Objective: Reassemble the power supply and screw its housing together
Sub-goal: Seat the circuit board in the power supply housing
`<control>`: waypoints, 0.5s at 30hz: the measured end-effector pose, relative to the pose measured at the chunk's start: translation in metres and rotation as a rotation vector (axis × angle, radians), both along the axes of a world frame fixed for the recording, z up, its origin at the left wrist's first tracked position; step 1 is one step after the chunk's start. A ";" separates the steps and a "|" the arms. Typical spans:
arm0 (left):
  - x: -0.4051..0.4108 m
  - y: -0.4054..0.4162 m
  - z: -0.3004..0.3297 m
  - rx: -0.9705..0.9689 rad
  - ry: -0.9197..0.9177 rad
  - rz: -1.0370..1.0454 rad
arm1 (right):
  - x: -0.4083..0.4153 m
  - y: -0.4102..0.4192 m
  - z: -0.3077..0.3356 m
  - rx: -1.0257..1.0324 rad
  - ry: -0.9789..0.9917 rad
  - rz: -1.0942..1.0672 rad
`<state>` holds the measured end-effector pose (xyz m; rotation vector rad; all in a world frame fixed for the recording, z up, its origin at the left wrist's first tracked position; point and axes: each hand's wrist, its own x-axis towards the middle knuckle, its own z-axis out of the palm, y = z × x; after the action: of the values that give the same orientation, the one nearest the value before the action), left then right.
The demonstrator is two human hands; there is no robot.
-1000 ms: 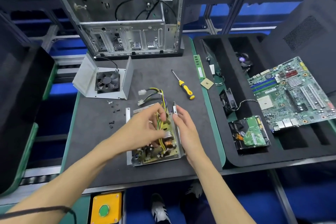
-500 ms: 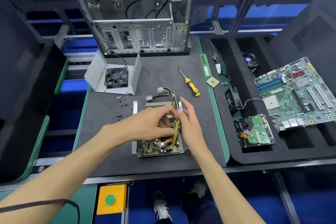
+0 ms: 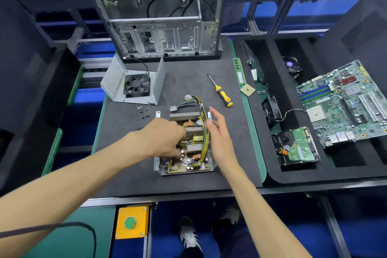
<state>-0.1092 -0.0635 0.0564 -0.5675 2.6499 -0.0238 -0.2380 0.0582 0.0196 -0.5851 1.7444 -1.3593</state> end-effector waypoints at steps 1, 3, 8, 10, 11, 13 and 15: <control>-0.001 -0.001 -0.001 0.026 -0.002 0.011 | 0.000 0.000 0.000 -0.001 0.002 0.002; -0.001 0.001 -0.003 0.049 0.014 0.021 | 0.001 0.000 0.001 -0.002 0.000 -0.002; 0.006 0.005 -0.008 0.057 0.091 -0.001 | 0.001 0.000 0.002 -0.003 0.012 -0.004; 0.011 0.003 -0.008 0.057 0.113 -0.029 | 0.001 0.000 0.002 -0.003 0.018 -0.004; 0.013 0.003 -0.008 0.064 0.112 -0.035 | 0.001 0.000 0.002 -0.004 0.020 -0.006; 0.014 0.003 -0.011 0.109 0.110 -0.023 | 0.002 0.000 0.001 -0.009 0.024 -0.011; 0.014 0.006 -0.014 0.165 0.109 0.000 | 0.001 0.001 0.001 -0.014 0.025 -0.017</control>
<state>-0.0952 -0.0572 0.0428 -0.5278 2.7243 0.2296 -0.2365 0.0589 0.0207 -0.5990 1.7647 -1.3826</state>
